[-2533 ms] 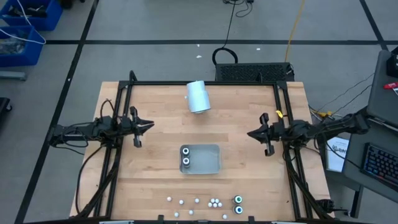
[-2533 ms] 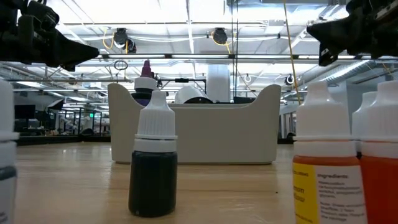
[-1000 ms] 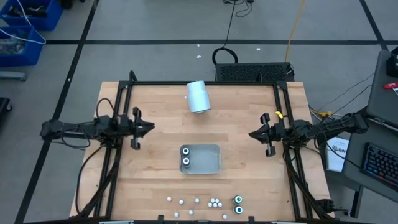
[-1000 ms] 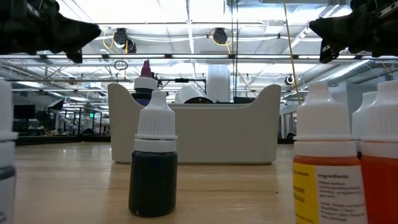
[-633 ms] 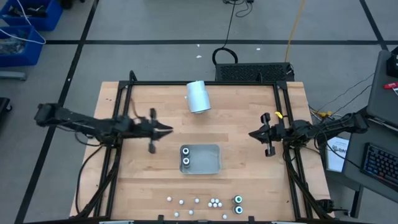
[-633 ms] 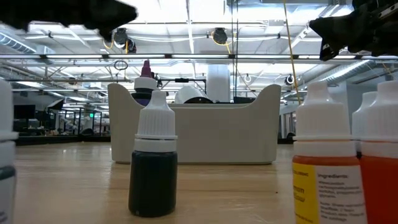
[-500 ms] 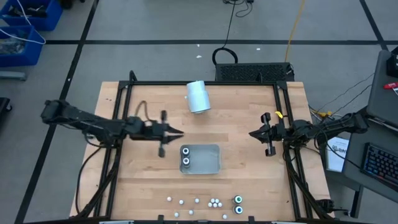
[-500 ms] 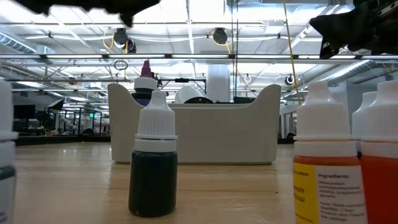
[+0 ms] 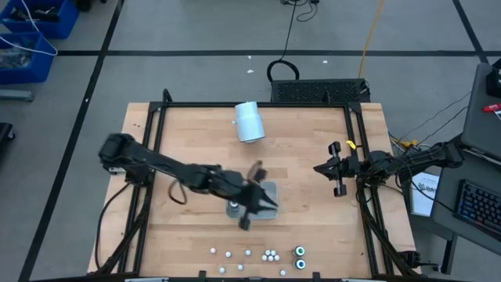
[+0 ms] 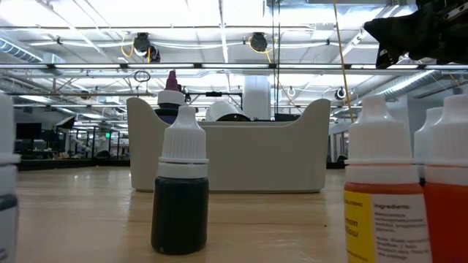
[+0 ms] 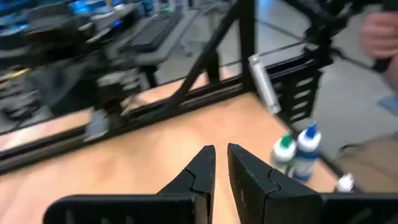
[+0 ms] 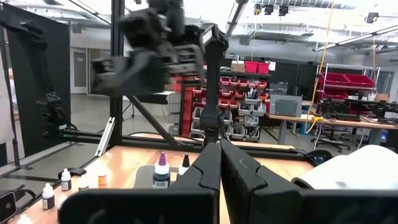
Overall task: Pick & Place food coloring
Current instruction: Put the big green food coloring bottle into the gray bin
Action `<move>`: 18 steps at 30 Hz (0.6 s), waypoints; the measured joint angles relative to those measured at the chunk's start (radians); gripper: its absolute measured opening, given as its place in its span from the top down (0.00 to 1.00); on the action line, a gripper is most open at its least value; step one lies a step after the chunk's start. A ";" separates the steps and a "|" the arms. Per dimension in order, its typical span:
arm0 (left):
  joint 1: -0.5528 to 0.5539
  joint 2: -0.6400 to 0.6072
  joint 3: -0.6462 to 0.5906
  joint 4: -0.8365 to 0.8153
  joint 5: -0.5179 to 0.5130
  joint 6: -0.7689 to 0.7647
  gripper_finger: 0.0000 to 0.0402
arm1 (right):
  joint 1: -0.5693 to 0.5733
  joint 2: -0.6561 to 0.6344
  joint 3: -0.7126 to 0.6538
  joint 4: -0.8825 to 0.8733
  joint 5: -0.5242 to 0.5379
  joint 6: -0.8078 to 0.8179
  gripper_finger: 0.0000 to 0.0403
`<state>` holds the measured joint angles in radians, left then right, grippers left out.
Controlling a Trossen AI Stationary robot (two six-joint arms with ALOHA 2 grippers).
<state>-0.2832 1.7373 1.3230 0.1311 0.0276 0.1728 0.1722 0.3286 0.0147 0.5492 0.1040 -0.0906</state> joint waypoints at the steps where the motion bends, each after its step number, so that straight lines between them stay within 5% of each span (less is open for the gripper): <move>1: -0.007 0.030 0.036 -0.008 0.014 0.007 0.87 | 0.000 0.000 0.000 0.000 0.000 0.002 1.00; 10: -0.025 0.262 0.274 -0.038 0.145 0.081 0.85 | 0.000 0.000 0.000 0.000 0.000 0.024 1.00; 18: -0.026 0.436 0.400 -0.010 0.294 0.042 0.64 | 0.000 0.000 0.000 -0.009 0.000 0.023 1.00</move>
<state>-0.3092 2.1729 1.7232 0.1215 0.3219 0.2150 0.1722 0.3284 0.0144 0.5406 0.1036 -0.0673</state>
